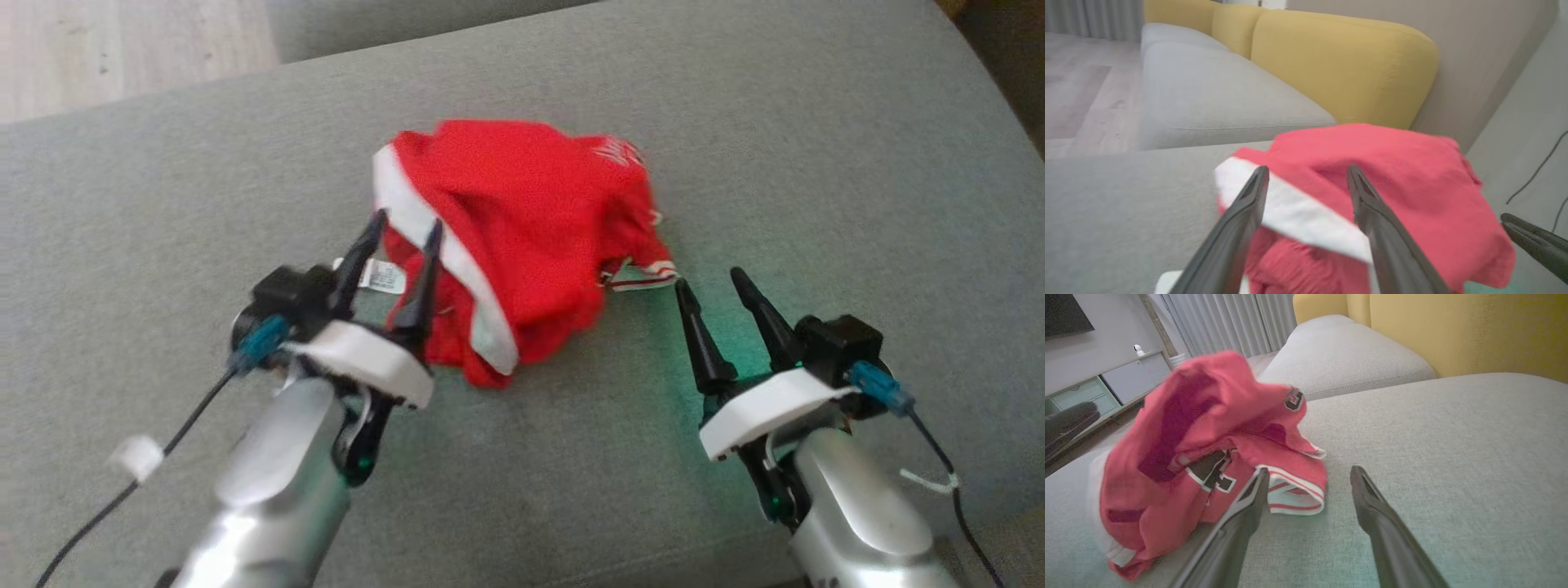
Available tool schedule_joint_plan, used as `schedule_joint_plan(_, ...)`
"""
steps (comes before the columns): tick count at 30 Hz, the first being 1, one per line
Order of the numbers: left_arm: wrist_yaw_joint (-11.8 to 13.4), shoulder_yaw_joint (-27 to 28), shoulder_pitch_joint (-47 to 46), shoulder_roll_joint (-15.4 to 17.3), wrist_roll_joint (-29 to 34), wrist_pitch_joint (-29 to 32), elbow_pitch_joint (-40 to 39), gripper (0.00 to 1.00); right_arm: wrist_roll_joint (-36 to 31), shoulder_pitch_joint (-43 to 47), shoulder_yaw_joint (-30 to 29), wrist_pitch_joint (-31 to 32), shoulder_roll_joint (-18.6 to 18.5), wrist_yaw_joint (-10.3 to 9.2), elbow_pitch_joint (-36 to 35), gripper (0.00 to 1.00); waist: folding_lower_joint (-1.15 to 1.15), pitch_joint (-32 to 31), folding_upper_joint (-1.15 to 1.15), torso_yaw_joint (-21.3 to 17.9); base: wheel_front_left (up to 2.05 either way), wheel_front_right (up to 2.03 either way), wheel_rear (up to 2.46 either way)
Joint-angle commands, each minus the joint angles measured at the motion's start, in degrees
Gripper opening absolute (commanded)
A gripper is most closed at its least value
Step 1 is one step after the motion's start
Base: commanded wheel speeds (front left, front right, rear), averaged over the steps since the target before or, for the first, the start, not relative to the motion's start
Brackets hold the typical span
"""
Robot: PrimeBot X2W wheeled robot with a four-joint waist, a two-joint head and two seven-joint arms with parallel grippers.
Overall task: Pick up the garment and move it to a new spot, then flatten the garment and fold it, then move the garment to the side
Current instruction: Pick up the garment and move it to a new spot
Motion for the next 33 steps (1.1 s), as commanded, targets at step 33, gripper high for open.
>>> schedule_joint_plan(33, -0.84, 25.65, 25.02, -4.47, 14.24, -0.54, -15.32, 1.0, -3.69, 6.35, -8.24, -0.22, 0.64, -0.05, -1.67, 1.0, 0.0, -6.48, 0.0, 6.22, 0.0, 0.0, 0.0)
